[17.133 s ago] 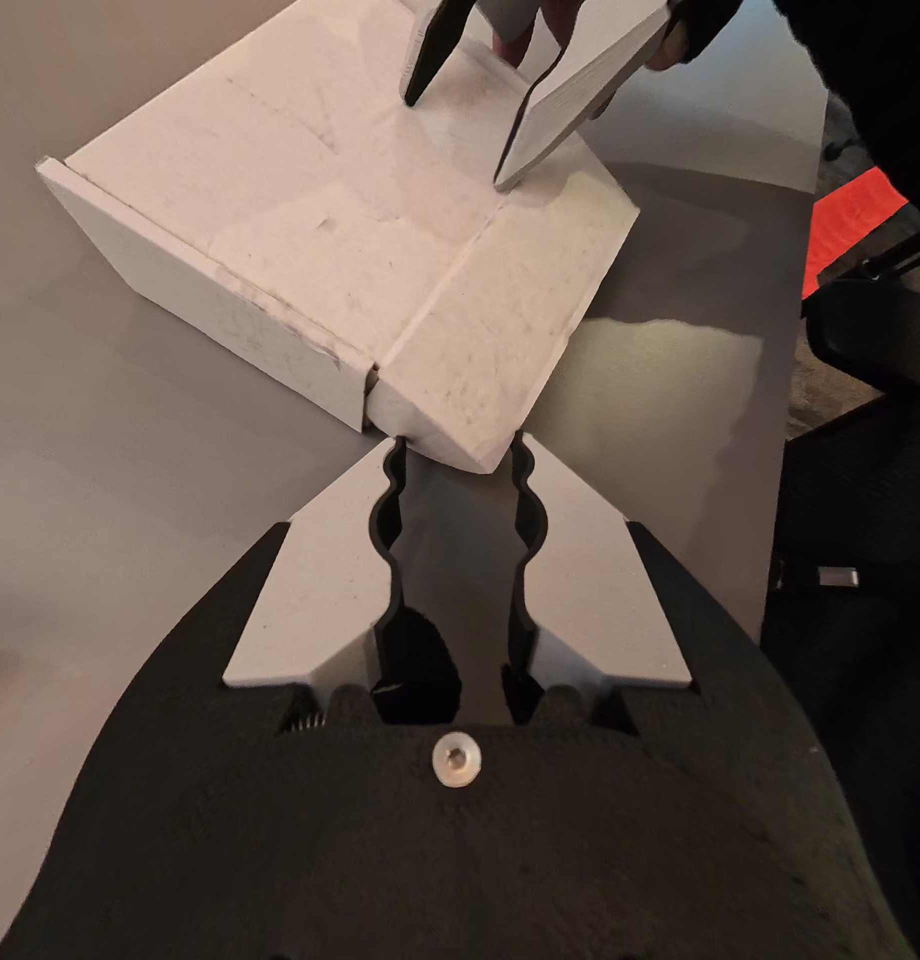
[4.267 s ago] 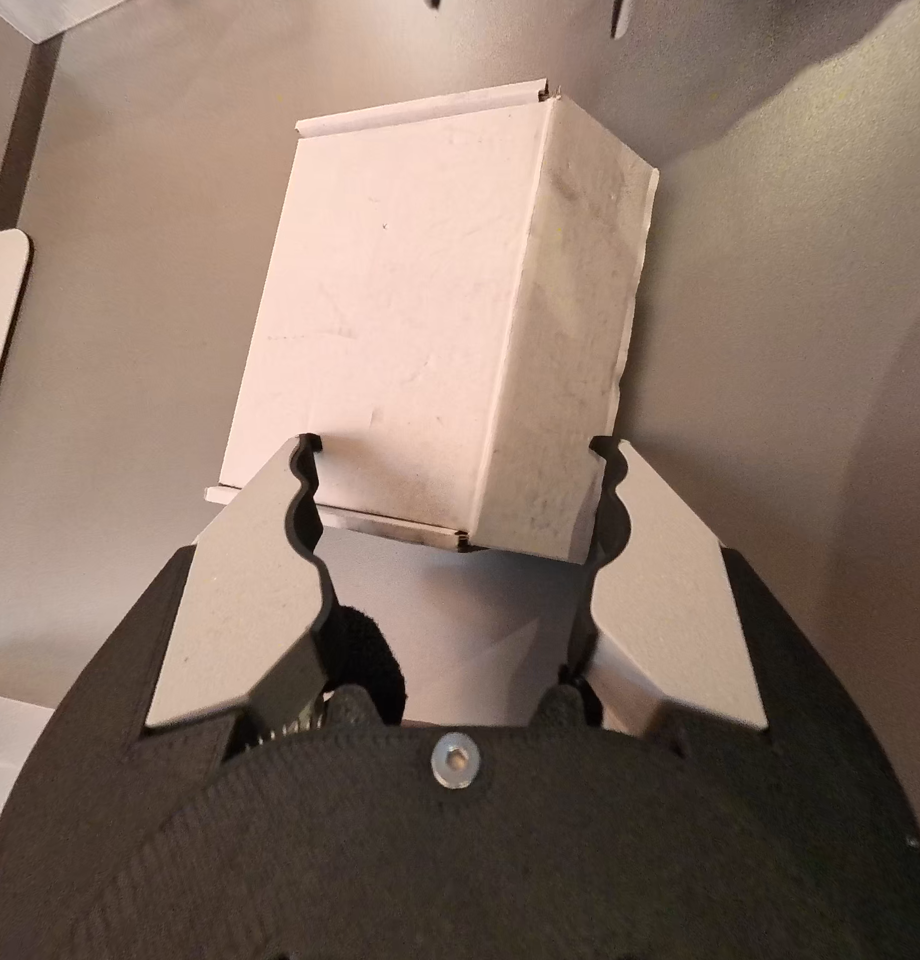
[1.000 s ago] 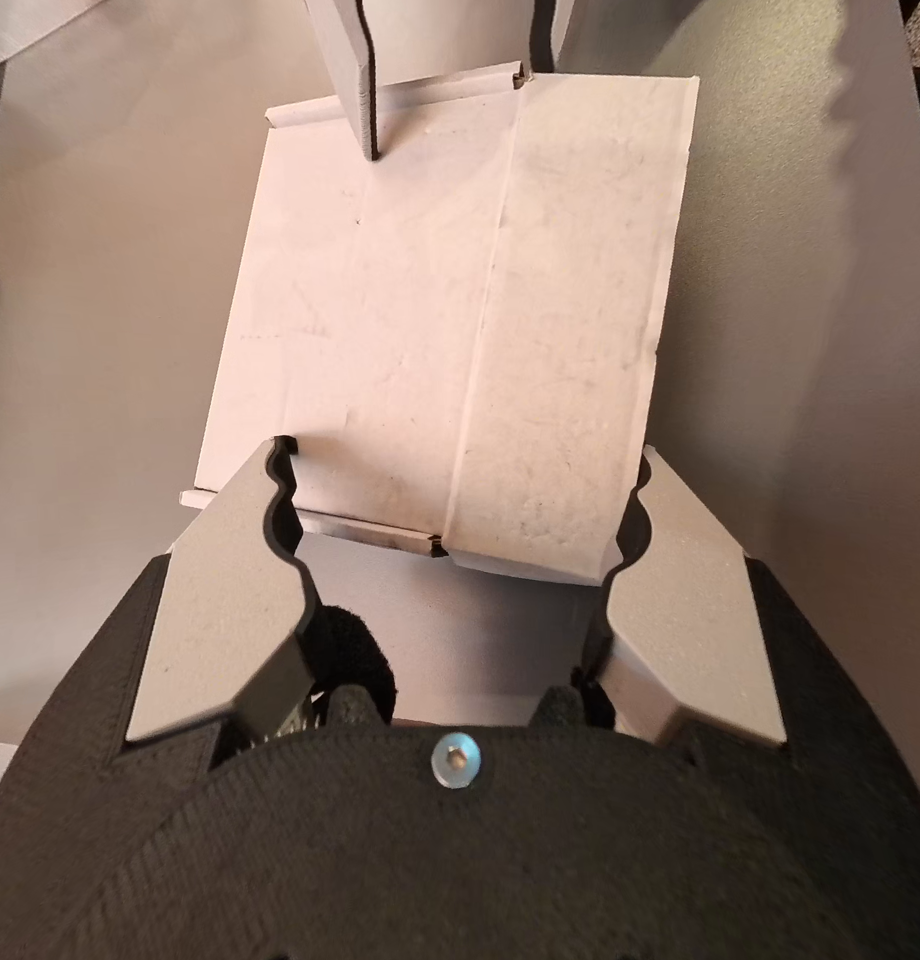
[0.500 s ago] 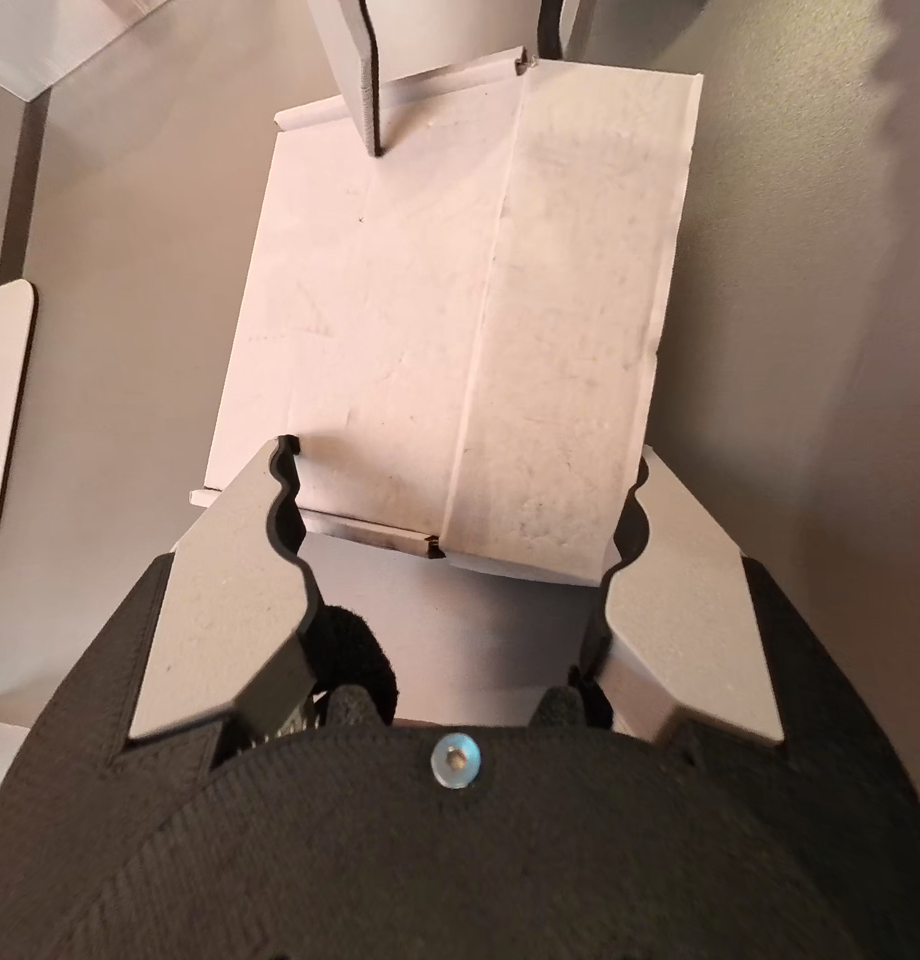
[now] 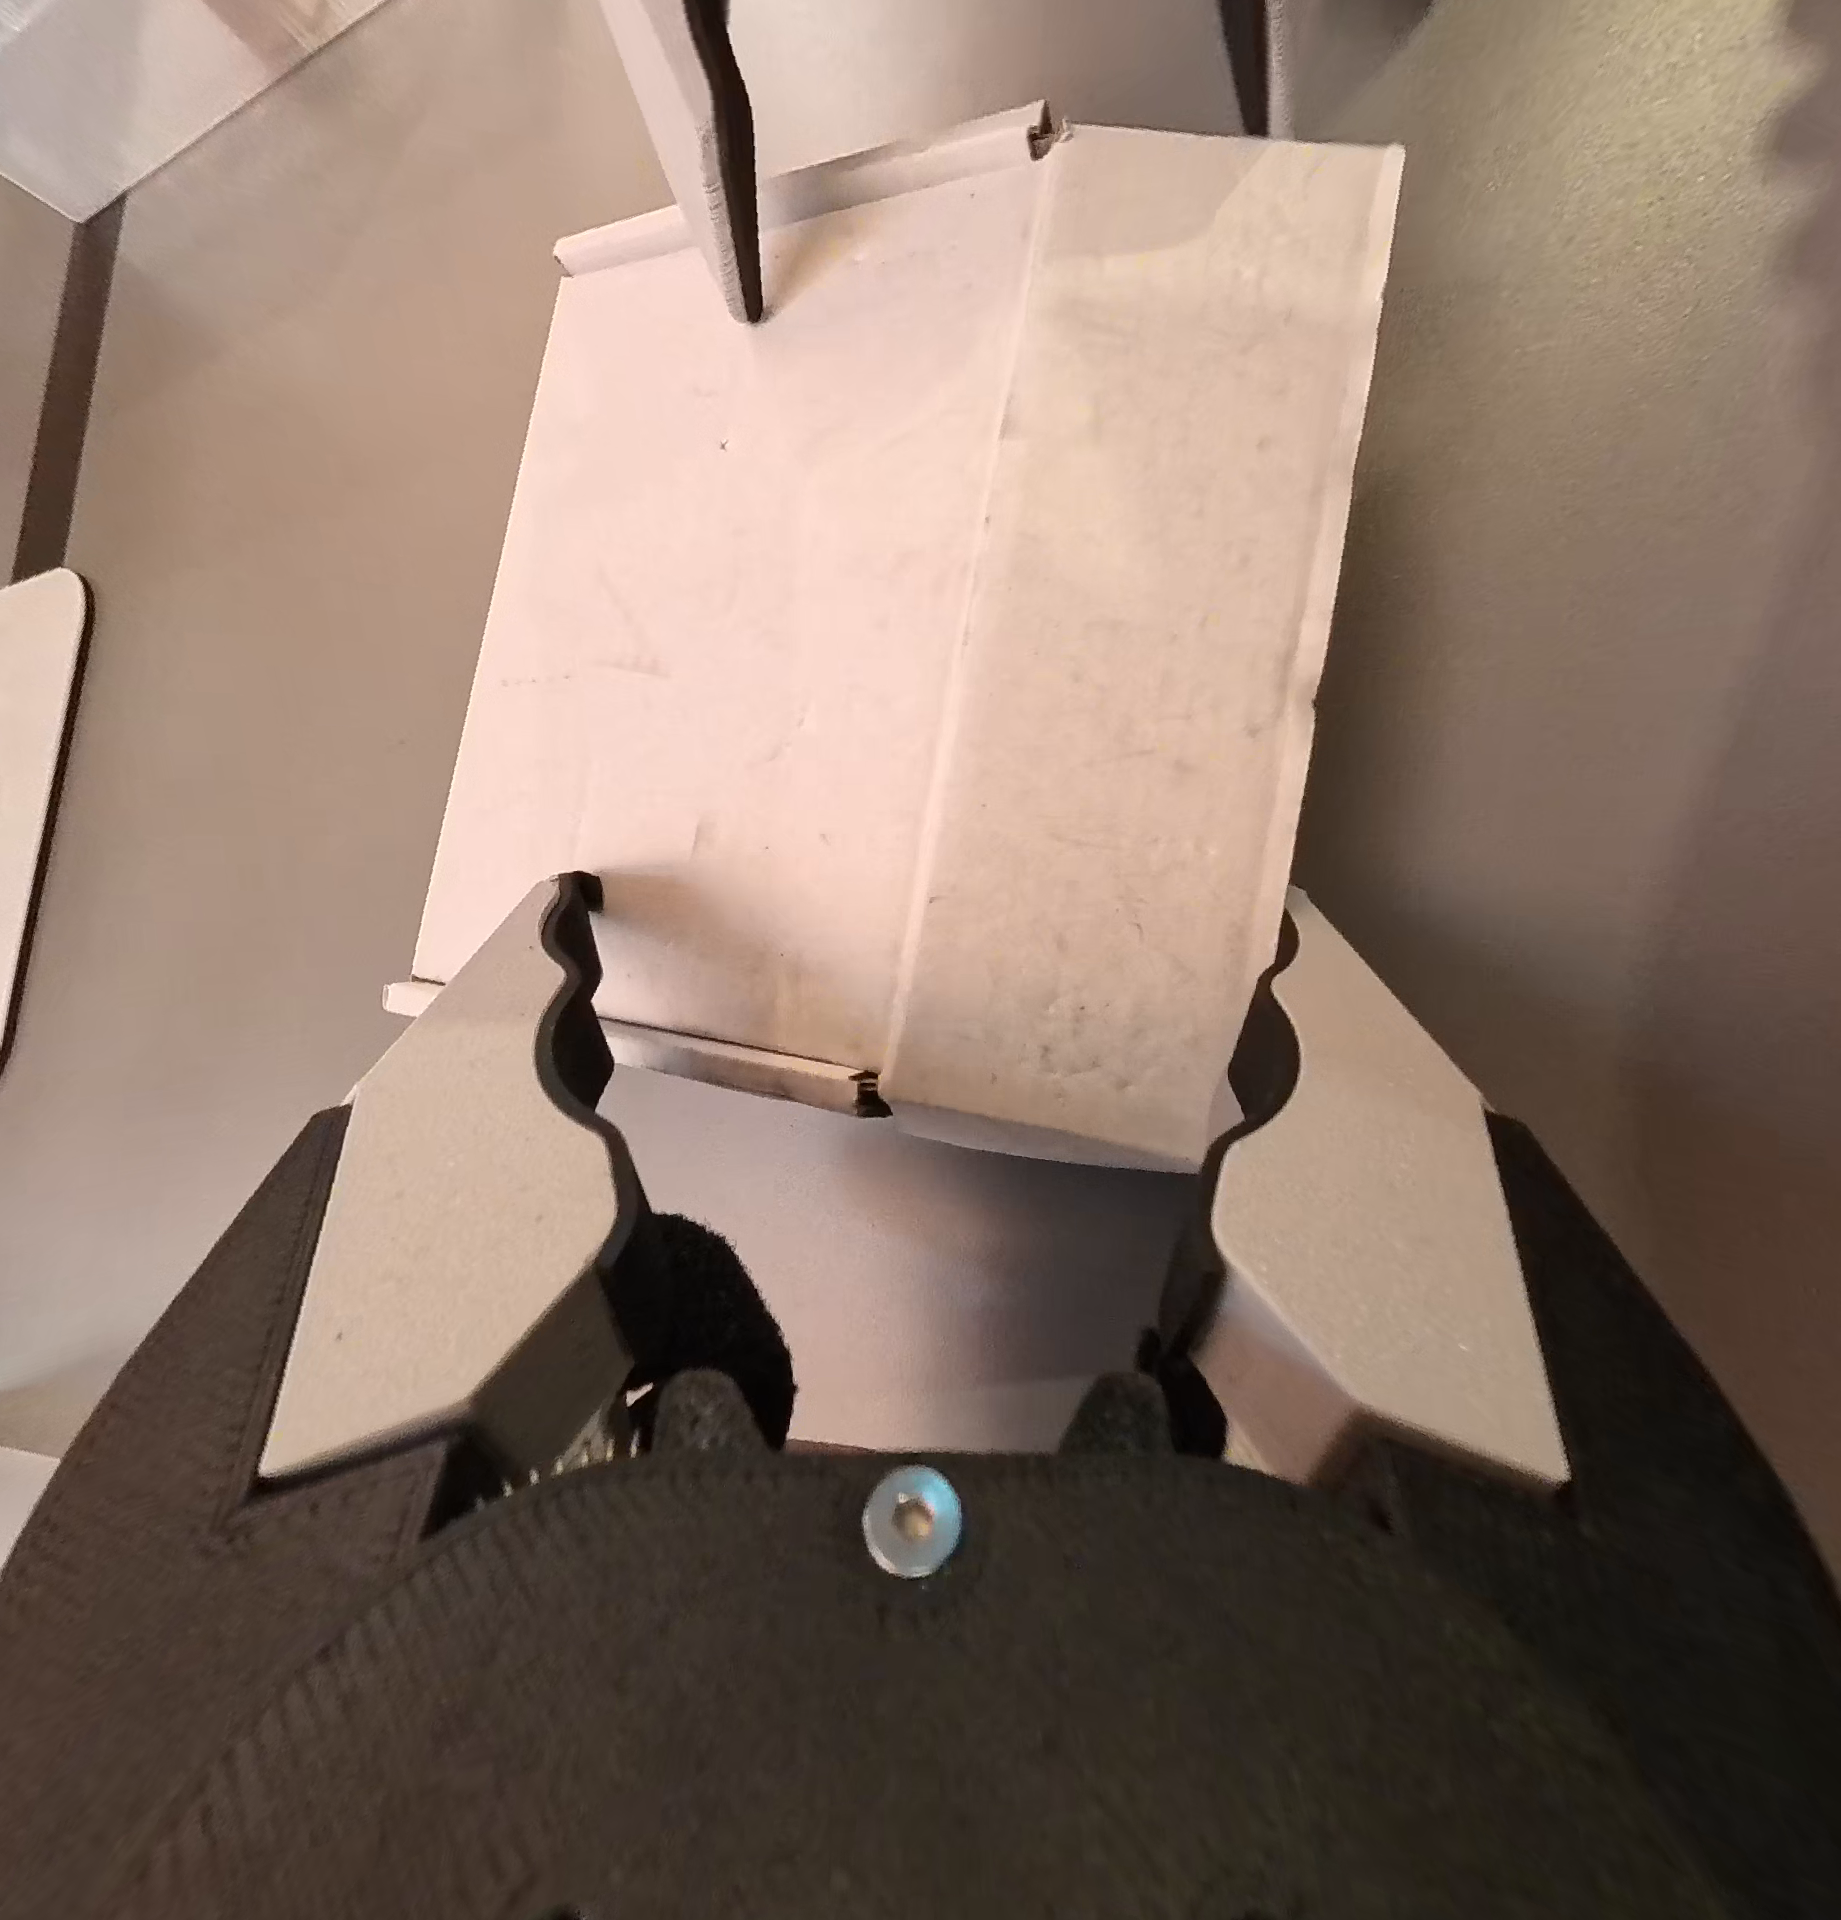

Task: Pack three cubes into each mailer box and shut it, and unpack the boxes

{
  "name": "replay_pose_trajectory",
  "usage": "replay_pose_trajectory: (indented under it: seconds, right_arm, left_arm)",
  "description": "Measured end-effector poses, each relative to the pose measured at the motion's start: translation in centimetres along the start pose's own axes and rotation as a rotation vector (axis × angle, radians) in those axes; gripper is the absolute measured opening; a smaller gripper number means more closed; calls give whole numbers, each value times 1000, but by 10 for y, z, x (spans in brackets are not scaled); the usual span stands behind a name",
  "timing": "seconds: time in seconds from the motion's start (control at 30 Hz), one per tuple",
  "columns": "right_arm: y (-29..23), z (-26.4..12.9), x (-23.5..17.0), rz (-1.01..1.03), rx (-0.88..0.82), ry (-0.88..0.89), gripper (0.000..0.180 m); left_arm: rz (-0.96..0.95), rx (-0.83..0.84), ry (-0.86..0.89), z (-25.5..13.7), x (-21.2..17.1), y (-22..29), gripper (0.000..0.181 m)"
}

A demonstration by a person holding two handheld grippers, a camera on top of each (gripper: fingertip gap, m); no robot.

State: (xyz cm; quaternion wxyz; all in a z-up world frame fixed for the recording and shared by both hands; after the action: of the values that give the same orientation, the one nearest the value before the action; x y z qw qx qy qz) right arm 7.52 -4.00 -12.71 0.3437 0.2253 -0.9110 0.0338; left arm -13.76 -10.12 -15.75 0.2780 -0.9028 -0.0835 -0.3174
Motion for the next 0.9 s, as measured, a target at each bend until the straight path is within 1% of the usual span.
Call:
replay_pose_trajectory:
  seconds: [0.13,0.2,0.33,0.37,0.6,0.7,0.73,0.8,0.9]
  right_arm:
    - [-1,0,1,42,16,14,84]
    - [1,-3,2,102,76,40,95]
    - [5,-3,3,122,22,21,75]
    - [5,-3,3,121,14,18,74]
    - [3,-1,4,109,-31,1,71]
    - [3,-1,4,108,-30,-1,71]
    - [3,-1,3,109,-28,0,71]
    - [4,-1,2,104,-21,0,70]
    - [5,-1,3,101,-14,-4,70]
  left_arm:
    - [0,-1,2,0,0,0,123]
    - [3,-2,-3,1,1,0,123]
    - [2,-2,-1,1,1,0,123]
    - [3,-1,-1,1,1,0,123]
    - [1,2,3,1,1,0,123]
    - [10,-33,-8,-1,2,-3,123]
    - [-19,-65,3,-2,2,-5,123]
    - [-114,-144,44,-9,4,-14,117]
    - [-163,-185,82,-11,0,-21,110]
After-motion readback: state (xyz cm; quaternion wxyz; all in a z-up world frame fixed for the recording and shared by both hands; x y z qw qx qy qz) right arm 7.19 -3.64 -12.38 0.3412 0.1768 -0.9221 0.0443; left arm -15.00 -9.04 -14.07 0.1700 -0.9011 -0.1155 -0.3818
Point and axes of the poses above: each gripper's, where its closed fingertips meet, z out along the fingers, x out of its top, y = z × x across the jaws, the point moved 10 cm from there along -z, back along the fingers, and after that the axes turned 6 degrees about x, right-handed, at the moved point
